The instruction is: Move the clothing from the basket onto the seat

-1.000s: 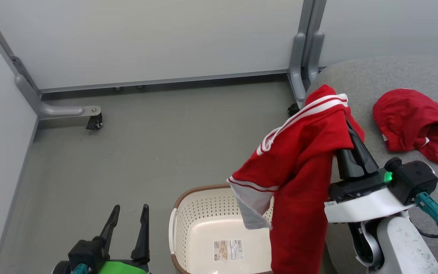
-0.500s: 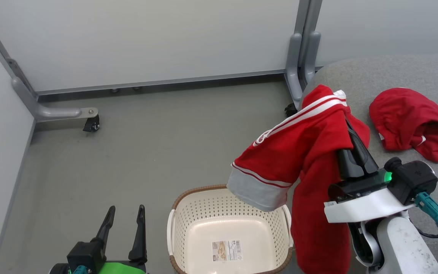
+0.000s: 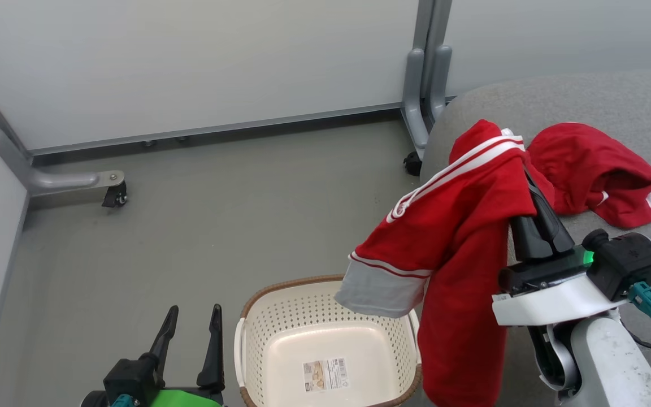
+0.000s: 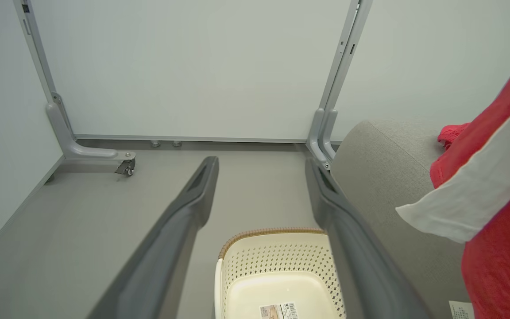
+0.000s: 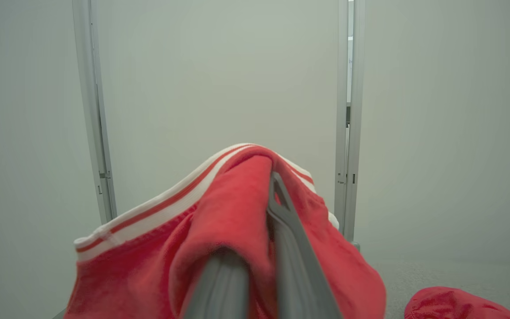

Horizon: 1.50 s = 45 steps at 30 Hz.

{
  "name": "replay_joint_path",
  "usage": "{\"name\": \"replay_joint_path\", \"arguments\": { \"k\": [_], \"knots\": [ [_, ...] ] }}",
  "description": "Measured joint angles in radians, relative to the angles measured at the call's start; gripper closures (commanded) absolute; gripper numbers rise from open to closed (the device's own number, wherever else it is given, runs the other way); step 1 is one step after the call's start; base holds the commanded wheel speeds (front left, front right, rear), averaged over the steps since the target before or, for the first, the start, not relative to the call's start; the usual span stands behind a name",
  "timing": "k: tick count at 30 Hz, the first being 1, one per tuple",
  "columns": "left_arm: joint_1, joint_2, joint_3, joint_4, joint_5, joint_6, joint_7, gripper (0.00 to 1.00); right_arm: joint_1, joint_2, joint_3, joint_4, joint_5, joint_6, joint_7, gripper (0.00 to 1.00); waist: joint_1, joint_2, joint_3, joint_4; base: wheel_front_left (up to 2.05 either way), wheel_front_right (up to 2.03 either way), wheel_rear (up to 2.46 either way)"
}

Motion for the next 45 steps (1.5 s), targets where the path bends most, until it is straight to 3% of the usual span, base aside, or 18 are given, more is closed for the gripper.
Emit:
{"name": "replay_joint_path", "arguments": {
  "k": [10,35,45],
  "knots": [
    [-0.001,0.0,-0.02,-0.01,-0.016,0.002,0.0,0.0,-0.005,-0.013,-0.027,-0.012,-0.005,0.0,0.0,1.0,0.0,0.0,0.01,-0.112,0.0,0.0,0.0],
    [-0.046,-0.001,-0.082,-0.019,-0.031,0.017,0.0,0.0,-0.007,-0.034,-0.102,-0.021,-0.009,0.0,0.0,1.0,0.0,0.0,0.055,-0.476,0.0,0.0,0.0],
    [-0.097,-0.001,-0.107,0.008,-0.019,-0.002,0.0,0.0,-0.002,-0.012,-0.149,-0.044,-0.016,0.0,0.0,1.0,0.0,0.0,0.098,-0.527,0.0,0.0,0.0]
  ]
}}
